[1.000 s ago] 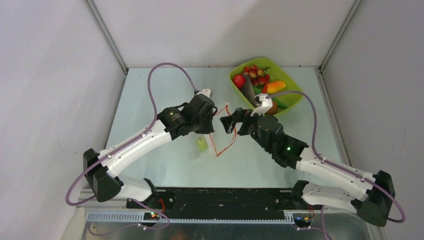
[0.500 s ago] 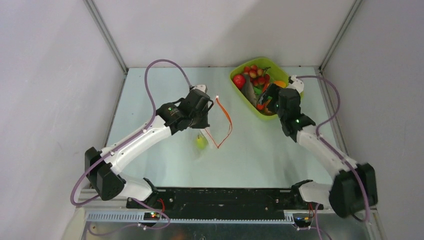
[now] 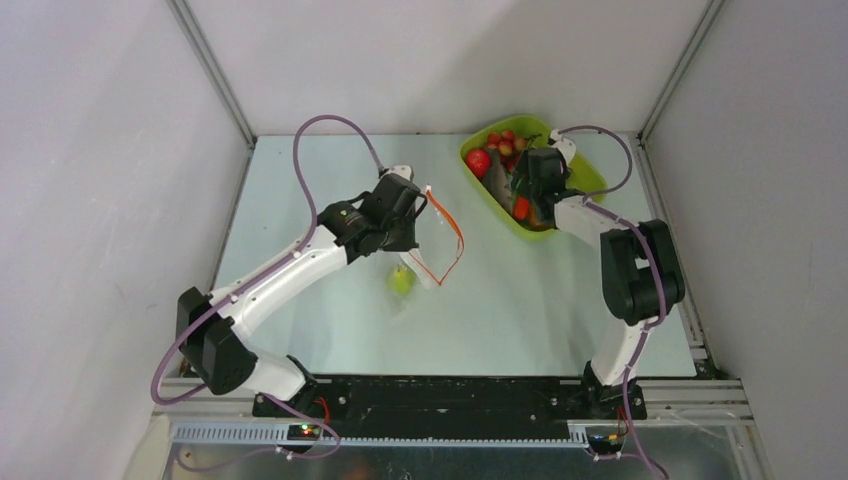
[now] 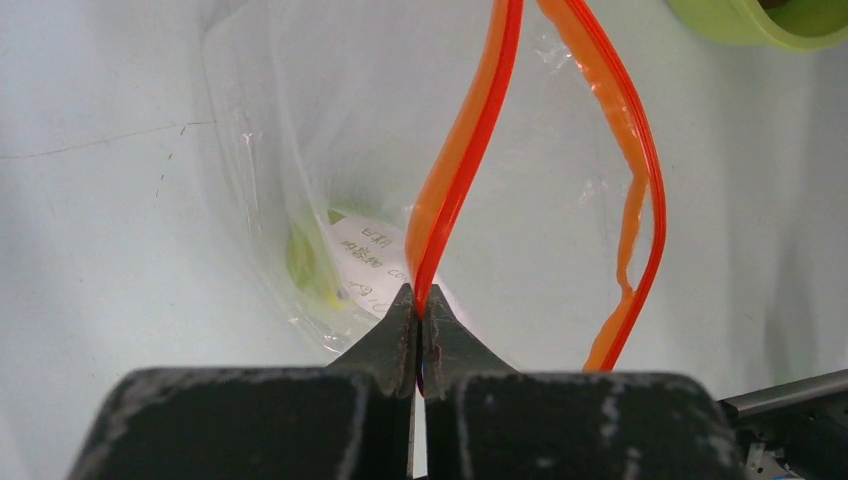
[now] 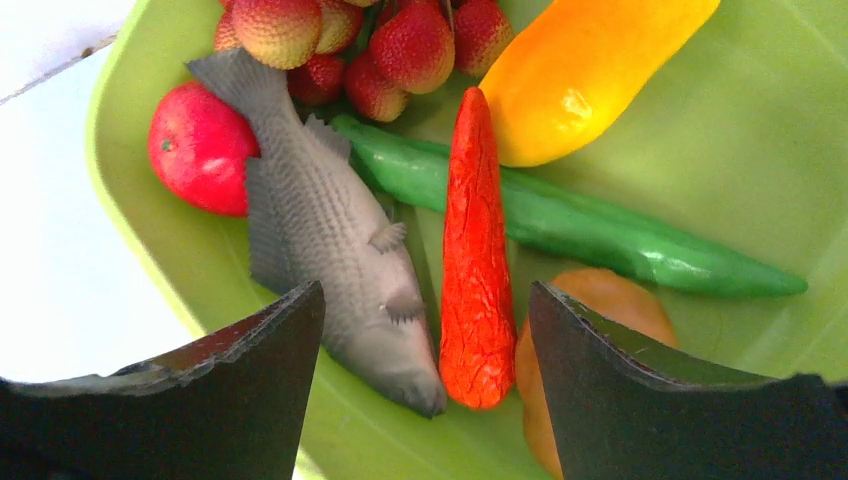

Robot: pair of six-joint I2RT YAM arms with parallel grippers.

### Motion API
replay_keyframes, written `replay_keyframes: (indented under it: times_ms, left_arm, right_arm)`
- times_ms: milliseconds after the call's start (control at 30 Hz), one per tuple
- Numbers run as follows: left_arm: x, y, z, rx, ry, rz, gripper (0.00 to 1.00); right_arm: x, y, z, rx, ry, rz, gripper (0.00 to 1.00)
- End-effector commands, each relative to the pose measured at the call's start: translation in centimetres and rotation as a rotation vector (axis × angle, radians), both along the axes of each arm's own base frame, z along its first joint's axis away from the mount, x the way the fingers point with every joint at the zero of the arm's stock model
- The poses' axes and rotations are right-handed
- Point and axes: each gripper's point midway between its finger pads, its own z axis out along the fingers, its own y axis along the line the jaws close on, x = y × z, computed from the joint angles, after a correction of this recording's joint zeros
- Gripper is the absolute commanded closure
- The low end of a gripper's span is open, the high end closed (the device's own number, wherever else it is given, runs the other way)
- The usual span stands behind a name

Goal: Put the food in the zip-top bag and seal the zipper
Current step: Pick up the fake vegetable from the bin, then place the fake fruit in the zipper food storage bag.

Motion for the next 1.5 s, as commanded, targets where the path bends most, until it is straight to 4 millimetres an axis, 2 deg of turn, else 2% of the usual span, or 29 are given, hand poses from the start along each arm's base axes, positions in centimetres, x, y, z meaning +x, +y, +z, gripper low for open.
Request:
replay_keyframes:
  times_ms: [0,67,200,300,400,467,500,533,600,667,733,767,800,833,867,900,933,967,1000,1033,1067,1167,1233,1333,1367,1400,1433,1467]
  left_arm:
    - [0.6,-0.4,0.4,-0.012,-0.023,-0.014,1.00]
    - [0.5,-0.8,0.5,-0.032,-0.019,-0.031,1.00]
    - [0.3,-1.0,0.6,-0.051,-0.022,-0.039,1.00]
    - [0.3,-1.0,0.6,-0.057,-0.026,-0.040,1.00]
    - [0.2,-1.2,0.5,-0.066,-0.025,-0.047,1.00]
    - [0.1,-1.6,0.4,-0.079,-0.014,-0.059,1.00]
    - [0.1,-1.6,0.3,-0.080,-0.012,-0.060,1.00]
    - [0.0,-1.7,0.3,-0.081,-0.009,-0.061,1.00]
    - [0.0,-1.6,0.5,-0.088,-0.011,-0.054,1.00]
    - [-0.1,-1.5,0.6,-0.097,-0.014,-0.043,1.00]
    - [-0.1,-1.6,0.8,-0.114,-0.015,-0.035,1.00]
    - [-0.2,-1.7,0.9,-0.122,-0.013,-0.037,1.00]
    - [-0.1,-1.9,1.0,-0.133,-0.015,-0.035,1.00]
    - [-0.2,-2.0,1.0,-0.138,-0.014,-0.036,1.00]
    - [-0.2,-2.0,1.0,-0.142,-0.012,-0.034,1.00]
    - [-0.1,-2.0,1.0,-0.142,-0.014,-0.030,1.00]
    - [-0.1,-2.0,1.0,-0.145,-0.012,-0.025,1.00]
    - [-0.1,-2.1,1.1,-0.149,-0.014,-0.026,1.00]
    - [0.0,-2.2,1.3,-0.154,-0.018,-0.026,1.00]
    - [0.1,-2.3,1.3,-0.155,-0.016,-0.026,1.00]
    - [0.1,-2.4,1.6,-0.163,-0.020,-0.025,1.00]
    - [0.2,-3.0,1.9,-0.197,-0.014,-0.017,1.00]
    - [0.0,-3.3,1.9,-0.223,-0.005,-0.012,1.00]
    - [-0.3,-3.6,2.2,-0.259,0.004,-0.012,1.00]
    - [-0.3,-3.7,2.3,-0.269,0.004,-0.011,1.00]
    - [-0.4,-3.8,2.5,-0.278,0.000,-0.011,1.00]
    - [-0.4,-3.8,2.5,-0.286,0.000,-0.006,1.00]
    - [-0.4,-3.9,2.7,-0.298,-0.007,-0.007,1.00]
  right_arm:
    - [2.5,-0.5,0.5,-0.026,-0.049,-0.035,0.23]
    - [2.7,-0.4,-1.4,-0.017,-0.006,-0.038,0.24]
    - [3.0,-0.5,-3.6,-0.007,0.054,-0.051,0.26]
    - [3.6,-0.6,-4.3,0.013,0.096,-0.050,0.29]
    - [3.6,-0.9,-5.8,0.025,0.171,-0.048,0.35]
    - [4.3,-1.0,-5.8,0.032,0.194,-0.044,0.56]
    - [4.4,-1.1,-6.4,0.033,0.215,-0.043,0.62]
    - [4.5,-1.1,-6.1,0.047,0.232,-0.030,0.77]
    - [4.6,-1.0,-5.9,0.062,0.237,-0.007,0.91]
    - [4.5,-1.0,-4.6,0.055,0.214,0.003,0.98]
    - [4.4,-1.2,-1.9,0.051,0.170,0.004,1.00]
    - [4.3,-1.3,-1.2,0.045,0.162,0.003,1.00]
    - [4.0,-1.3,0.5,0.043,0.134,0.006,1.00]
    - [3.5,-1.5,0.7,0.035,0.131,0.003,1.00]
    - [3.2,-1.7,2.8,0.035,0.091,0.003,1.00]
    - [2.7,-1.9,3.1,0.029,0.084,-0.001,1.00]
    - [2.2,-2.0,5.2,0.030,0.040,0.000,1.00]
    - [1.7,-2.2,5.3,0.025,0.034,0.001,1.00]
    - [1.2,-2.3,7.2,0.029,-0.007,0.002,1.00]
    - [0.8,-2.4,7.5,0.023,-0.022,0.009,1.00]
    - [0.4,-2.4,9.2,0.029,-0.057,0.018,1.00]
    - [-0.8,-2.3,11.5,0.017,-0.092,0.046,1.00]
    - [-2.5,-2.1,14.9,0.019,-0.158,0.068,1.00]
    - [-4.9,-0.4,17.7,0.032,-0.226,0.129,1.00]
    - [-6.2,-0.1,19.7,0.048,-0.269,0.147,1.00]
    - [-7.3,1.3,19.7,0.073,-0.266,0.189,1.00]
    - [-8.8,1.9,21.2,0.091,-0.301,0.213,1.00]
    - [-10.2,4.0,20.5,0.106,-0.293,0.267,1.00]
